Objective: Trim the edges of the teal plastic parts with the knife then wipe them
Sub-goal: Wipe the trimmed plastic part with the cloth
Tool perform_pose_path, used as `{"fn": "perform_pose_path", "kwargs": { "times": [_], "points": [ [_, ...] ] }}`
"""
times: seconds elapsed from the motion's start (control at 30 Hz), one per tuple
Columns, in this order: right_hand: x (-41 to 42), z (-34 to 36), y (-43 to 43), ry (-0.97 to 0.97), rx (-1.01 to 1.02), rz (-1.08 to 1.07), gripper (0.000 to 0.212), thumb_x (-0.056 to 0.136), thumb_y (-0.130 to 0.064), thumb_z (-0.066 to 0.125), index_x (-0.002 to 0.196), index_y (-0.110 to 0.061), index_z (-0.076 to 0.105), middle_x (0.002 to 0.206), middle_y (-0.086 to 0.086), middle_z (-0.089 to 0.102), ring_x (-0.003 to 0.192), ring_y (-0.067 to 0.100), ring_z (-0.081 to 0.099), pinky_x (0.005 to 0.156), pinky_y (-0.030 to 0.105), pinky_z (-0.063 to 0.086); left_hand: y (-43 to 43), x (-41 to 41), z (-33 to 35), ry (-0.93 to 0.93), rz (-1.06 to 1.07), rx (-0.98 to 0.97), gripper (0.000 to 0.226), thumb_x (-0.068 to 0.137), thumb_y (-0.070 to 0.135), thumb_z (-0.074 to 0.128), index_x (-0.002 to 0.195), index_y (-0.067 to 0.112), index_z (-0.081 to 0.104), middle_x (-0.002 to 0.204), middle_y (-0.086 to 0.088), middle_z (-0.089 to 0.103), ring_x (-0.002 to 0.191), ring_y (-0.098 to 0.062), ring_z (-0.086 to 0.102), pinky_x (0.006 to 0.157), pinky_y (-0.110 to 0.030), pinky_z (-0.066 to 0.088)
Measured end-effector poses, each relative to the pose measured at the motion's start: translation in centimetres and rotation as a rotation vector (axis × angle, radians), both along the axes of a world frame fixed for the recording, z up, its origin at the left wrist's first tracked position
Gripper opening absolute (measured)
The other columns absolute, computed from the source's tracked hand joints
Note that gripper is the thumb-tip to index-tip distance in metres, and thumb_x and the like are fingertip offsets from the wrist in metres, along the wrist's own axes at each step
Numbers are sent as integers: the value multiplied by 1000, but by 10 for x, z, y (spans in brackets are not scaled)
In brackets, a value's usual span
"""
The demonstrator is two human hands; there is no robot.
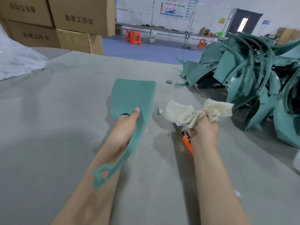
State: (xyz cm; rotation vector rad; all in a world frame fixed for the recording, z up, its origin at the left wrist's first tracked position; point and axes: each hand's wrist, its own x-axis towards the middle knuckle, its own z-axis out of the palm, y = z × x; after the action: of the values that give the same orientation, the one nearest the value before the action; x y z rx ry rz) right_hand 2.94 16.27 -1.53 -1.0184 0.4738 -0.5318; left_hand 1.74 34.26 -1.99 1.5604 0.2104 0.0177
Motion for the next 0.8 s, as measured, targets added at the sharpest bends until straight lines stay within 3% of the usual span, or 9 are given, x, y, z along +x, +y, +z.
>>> {"fn": "perform_pose_path", "kwargs": {
  "times": [0.07,0.13,0.3,0.37,0.47,0.5,0.6,0.7,0.8],
  "points": [
    [-3,0,14,-8,-43,132,21,99,-6,47,86,-19,58,80,0,65,73,13,65,73,32,55,2,2,0,68,-21,-277,32,98,35,49,75,14,54,61,-2,53,51,-15,50,54,-26,38],
    [-5,0,28,-4,-142,224,17,98,-6,49,89,-16,59,84,2,66,78,16,66,75,31,55,-2,1,-2,84,-21,-383,31,98,32,51,74,12,54,53,-2,52,44,-14,47,52,-25,36],
    [-12,3,40,-14,-174,339,10,96,-16,55,105,-15,60,94,3,67,89,19,66,80,34,54,1,0,-4,32,-86,-277,37,98,41,48,75,13,56,56,0,55,47,-12,50,51,-24,38],
    [-15,6,42,-12,-74,438,24,96,-36,56,108,-17,63,94,2,71,80,16,70,68,29,56,1,-2,-4,12,-106,-140,38,98,46,44,82,13,55,63,2,56,51,-8,53,48,-19,42],
    [-17,8,44,63,43,506,48,93,-62,44,94,-19,66,80,3,76,63,15,72,53,24,54,-2,-3,-1,22,-48,-244,34,97,40,48,84,11,58,61,1,59,52,-13,55,52,-23,41],
    [-16,7,45,87,-35,507,44,96,-57,43,92,-19,66,81,3,76,65,15,72,54,24,55,-3,-3,0,21,-42,-236,35,97,40,49,81,11,60,58,1,60,50,-13,56,52,-22,41],
    [-15,-1,47,62,-476,455,16,99,-23,48,105,-27,63,104,4,70,90,22,69,85,37,56,-6,-2,-1,-4,-53,-234,37,97,39,49,75,12,61,53,3,61,44,-11,57,49,-20,41],
    [-16,-5,47,29,-668,435,32,93,-9,48,115,-28,63,94,-2,67,72,12,62,74,27,53,-7,-2,0,-32,-41,-285,33,97,37,50,76,13,59,52,4,59,45,-10,55,50,-23,40],
    [-15,-6,49,105,-741,422,23,89,-11,52,96,-21,71,73,-11,66,68,6,59,74,29,53,-10,-2,2,-64,4,-257,33,98,35,49,78,11,59,51,5,60,42,-8,57,45,-17,42]
  ]
}}
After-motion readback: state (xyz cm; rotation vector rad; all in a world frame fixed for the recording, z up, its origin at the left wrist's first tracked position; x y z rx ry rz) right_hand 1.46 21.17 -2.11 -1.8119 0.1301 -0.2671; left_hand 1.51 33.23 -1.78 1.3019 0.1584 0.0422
